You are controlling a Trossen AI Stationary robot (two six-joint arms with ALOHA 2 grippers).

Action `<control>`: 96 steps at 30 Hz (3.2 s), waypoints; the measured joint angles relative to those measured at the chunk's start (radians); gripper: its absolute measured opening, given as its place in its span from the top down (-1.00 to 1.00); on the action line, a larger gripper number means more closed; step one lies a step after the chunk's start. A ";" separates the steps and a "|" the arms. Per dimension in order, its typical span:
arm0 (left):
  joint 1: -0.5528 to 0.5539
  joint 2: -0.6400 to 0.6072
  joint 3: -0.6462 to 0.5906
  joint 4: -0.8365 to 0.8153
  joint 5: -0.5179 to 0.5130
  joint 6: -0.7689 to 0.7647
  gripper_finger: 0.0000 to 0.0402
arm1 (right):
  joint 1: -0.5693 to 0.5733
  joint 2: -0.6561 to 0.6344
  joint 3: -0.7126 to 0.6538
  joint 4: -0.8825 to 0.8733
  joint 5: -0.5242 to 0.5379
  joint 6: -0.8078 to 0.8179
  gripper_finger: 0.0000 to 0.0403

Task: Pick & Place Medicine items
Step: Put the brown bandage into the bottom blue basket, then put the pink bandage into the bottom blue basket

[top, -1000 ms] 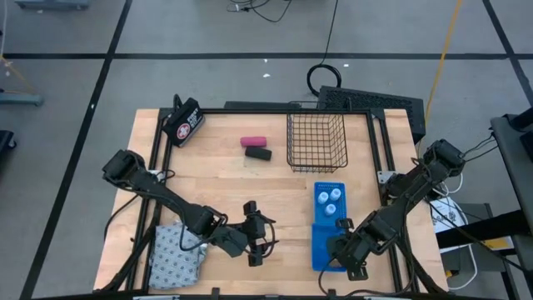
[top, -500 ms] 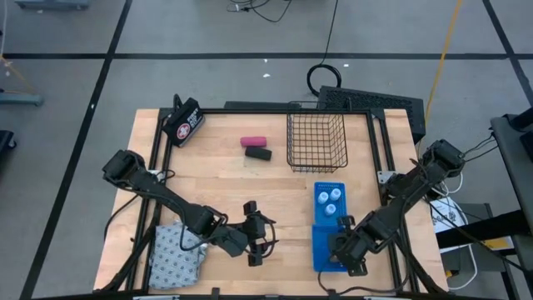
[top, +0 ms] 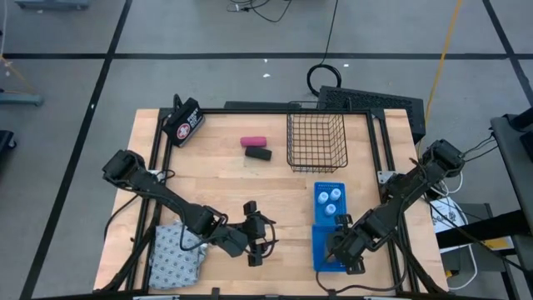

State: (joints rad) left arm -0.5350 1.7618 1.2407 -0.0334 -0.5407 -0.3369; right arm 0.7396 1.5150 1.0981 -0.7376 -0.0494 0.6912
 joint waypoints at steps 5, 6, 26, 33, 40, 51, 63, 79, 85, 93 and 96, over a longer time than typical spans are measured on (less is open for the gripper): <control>0.000 0.000 0.000 0.000 0.000 -0.001 -0.32 | -0.002 0.000 0.000 0.034 0.000 -0.028 0.10; 0.000 0.000 0.000 0.000 0.000 -0.002 -0.33 | -0.002 0.000 0.000 0.042 0.000 -0.034 0.10; 0.037 -0.058 0.000 -0.309 -0.228 -0.074 -0.17 | 0.032 -0.127 0.000 0.326 0.077 -0.033 0.16; 0.332 -0.057 0.000 -0.475 0.088 -0.087 -0.12 | 0.088 -0.254 -0.011 0.356 0.504 -0.352 0.16; 0.643 -0.057 0.000 -0.523 0.143 0.072 -0.37 | 0.052 -0.386 -0.217 0.489 0.732 -0.433 0.16; 0.983 -0.047 0.000 -0.603 0.405 0.364 -0.72 | -0.054 -0.655 -0.547 0.772 0.729 -0.443 0.16; 1.004 0.089 0.000 -0.508 0.408 0.451 -0.69 | -0.160 -0.732 -0.608 0.892 0.728 -0.730 0.16; 1.042 0.209 0.002 -0.479 0.357 0.458 -0.50 | -0.213 -0.736 -0.608 0.884 0.667 -0.720 0.16; 1.033 0.212 0.001 -0.441 0.357 0.453 -0.22 | -0.215 -0.732 -0.608 0.884 0.669 -0.675 0.16; 1.004 0.195 -0.001 -0.505 0.412 0.354 0.42 | -0.215 -0.731 -0.608 0.883 0.669 -0.600 0.16; 0.966 0.135 -0.005 -0.563 0.419 0.284 0.70 | -0.215 -0.731 -0.608 0.883 0.669 -0.571 0.16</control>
State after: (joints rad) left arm 0.4306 1.8971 1.2362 -0.5960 -0.1216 -0.0529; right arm 0.5251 0.7841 0.4896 0.1455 0.6195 0.1206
